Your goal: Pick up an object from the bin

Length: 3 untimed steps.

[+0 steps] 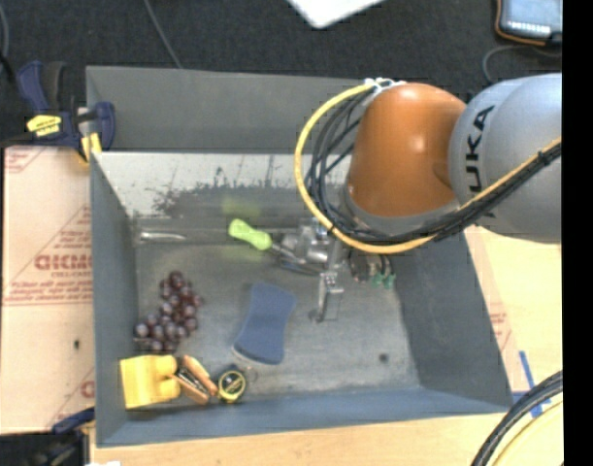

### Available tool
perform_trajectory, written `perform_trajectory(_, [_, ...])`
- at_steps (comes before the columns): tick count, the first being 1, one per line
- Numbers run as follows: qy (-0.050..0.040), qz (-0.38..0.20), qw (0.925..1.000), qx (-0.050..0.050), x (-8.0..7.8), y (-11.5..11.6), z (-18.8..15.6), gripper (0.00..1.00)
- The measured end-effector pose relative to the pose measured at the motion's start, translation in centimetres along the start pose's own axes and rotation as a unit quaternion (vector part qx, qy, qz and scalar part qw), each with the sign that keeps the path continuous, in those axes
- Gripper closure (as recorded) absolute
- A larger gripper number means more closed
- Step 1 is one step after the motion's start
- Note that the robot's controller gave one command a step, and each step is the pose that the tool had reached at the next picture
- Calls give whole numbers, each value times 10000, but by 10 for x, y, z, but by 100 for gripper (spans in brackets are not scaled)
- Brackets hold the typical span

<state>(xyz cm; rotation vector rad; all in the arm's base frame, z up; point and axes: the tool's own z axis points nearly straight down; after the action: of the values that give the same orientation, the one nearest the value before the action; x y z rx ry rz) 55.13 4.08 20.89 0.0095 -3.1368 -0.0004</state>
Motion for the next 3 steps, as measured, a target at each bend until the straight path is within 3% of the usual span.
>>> perform_trajectory(1, [-41,4,10000,-3,-1,0,-5,0])
perform_trajectory(2, [-67,-328,9994,5,-10,5,17,0])
perform_trajectory(3, [-71,-604,9981,0,-9,25,76,0])
